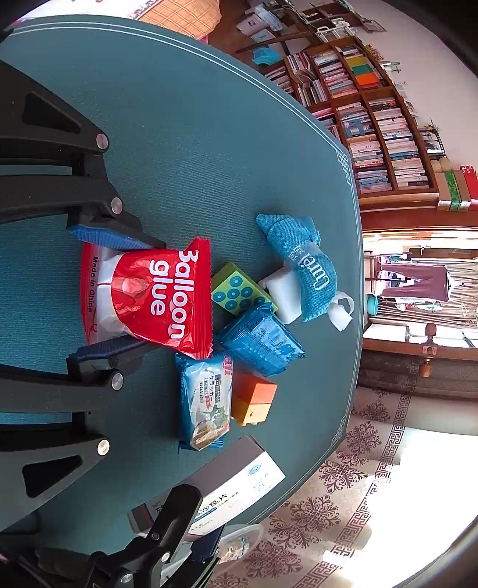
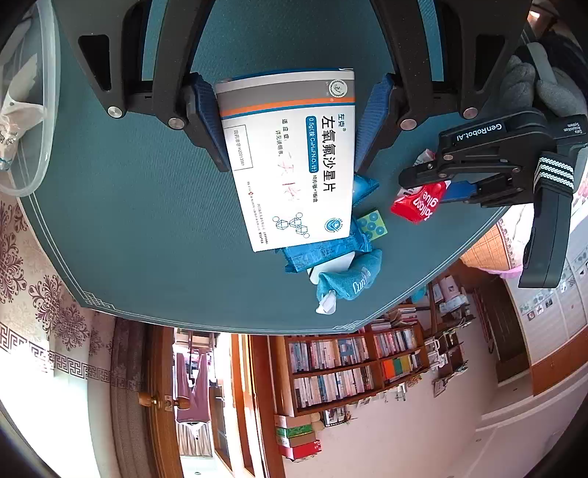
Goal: Organize objects
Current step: 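Carry the medicine box into the clear bowl and release it with the right gripper, then lower the Balloon glue packet into the bowl and open the left gripper, then move both grippers back from the bowl toward the remaining items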
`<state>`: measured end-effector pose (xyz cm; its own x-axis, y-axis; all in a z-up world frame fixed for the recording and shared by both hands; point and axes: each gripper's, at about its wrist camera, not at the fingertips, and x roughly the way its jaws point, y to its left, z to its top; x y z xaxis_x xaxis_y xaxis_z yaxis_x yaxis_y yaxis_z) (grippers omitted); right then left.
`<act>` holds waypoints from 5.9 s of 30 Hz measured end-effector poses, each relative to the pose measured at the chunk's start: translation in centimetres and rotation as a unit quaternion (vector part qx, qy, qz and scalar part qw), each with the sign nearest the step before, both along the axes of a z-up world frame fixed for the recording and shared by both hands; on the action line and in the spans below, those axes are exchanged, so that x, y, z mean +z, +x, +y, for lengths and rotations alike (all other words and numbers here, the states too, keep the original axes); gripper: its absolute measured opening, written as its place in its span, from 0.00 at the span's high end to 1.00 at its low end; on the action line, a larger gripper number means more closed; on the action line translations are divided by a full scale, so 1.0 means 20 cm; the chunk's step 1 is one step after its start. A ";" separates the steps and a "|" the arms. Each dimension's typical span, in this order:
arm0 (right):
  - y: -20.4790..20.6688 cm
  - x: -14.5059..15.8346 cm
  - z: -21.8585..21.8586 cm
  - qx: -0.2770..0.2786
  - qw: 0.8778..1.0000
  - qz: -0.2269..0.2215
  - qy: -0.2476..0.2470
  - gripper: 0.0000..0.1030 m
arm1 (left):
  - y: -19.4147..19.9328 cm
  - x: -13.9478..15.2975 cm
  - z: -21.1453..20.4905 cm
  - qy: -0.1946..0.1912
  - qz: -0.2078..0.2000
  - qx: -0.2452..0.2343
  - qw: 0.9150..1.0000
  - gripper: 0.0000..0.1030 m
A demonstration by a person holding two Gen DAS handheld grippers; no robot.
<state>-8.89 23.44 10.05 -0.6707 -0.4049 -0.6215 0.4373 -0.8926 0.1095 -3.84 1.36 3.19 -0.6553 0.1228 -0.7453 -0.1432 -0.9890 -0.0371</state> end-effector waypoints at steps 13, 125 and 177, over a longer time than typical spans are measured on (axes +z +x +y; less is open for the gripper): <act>0.08 0.05 0.22 -0.051 0.999 0.011 -0.005 0.35 | 0.03 0.04 0.12 0.000 0.008 -0.028 1.000 0.56; 0.32 0.08 1.33 -0.349 0.934 0.079 0.002 0.35 | 0.19 0.05 1.48 0.015 0.027 -0.312 0.950 0.20; 0.30 0.13 0.73 -0.225 0.966 0.113 0.058 0.35 | -0.08 0.13 0.62 0.018 0.056 -0.093 0.994 0.03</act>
